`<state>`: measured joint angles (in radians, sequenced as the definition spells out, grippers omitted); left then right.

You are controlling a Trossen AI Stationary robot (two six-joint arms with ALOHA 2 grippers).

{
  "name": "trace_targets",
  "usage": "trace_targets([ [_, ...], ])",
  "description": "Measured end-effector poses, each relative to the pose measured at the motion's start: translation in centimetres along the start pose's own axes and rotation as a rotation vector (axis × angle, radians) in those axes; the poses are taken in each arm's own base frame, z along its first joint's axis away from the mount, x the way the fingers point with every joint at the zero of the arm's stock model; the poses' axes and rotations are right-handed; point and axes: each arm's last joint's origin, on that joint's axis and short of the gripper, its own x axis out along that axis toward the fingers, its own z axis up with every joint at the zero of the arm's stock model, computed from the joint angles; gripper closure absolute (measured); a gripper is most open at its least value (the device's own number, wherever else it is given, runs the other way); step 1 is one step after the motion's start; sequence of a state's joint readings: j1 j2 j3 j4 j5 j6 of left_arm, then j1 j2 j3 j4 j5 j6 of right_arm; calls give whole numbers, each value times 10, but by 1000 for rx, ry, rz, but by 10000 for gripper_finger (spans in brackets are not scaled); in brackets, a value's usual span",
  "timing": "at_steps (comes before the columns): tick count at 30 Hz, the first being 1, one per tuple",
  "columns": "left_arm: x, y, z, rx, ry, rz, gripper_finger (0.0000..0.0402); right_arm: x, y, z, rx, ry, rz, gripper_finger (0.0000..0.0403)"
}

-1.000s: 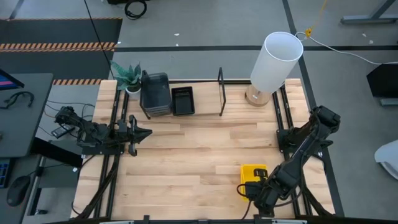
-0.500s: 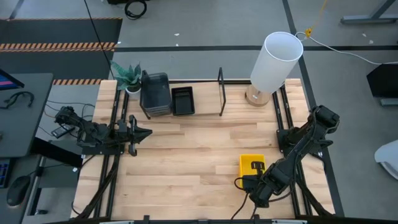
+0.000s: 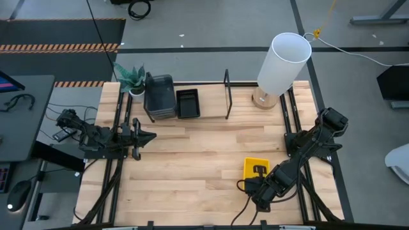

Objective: Stack baskets on shelf by color
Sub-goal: Stack the top yellow basket on top of the bottom yellow baskets, then put the yellow stacked baskets on the shelf

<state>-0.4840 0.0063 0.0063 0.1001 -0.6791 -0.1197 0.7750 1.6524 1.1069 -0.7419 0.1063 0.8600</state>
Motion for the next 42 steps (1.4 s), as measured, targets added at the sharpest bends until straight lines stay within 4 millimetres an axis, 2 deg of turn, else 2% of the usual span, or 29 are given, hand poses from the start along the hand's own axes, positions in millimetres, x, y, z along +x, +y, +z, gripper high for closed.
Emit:
trace_targets([
  [8,0,0,0,0,0,0,369,0,-3,4,-11,-23,-22,225],
  [15,0,0,0,0,0,0,376,1,-4,5,-11,-14,-16,189],
  [26,0,0,0,0,0,0,366,4,-4,5,-40,-51,-55,187],
  [35,0,0,0,-2,-3,0,376,42,1,-2,-116,51,-126,200],
  [39,0,0,0,-1,-1,-1,370,45,-1,-1,-117,62,-139,217],
  [42,0,0,0,0,-1,-1,366,43,-2,0,-94,58,-137,247],
])
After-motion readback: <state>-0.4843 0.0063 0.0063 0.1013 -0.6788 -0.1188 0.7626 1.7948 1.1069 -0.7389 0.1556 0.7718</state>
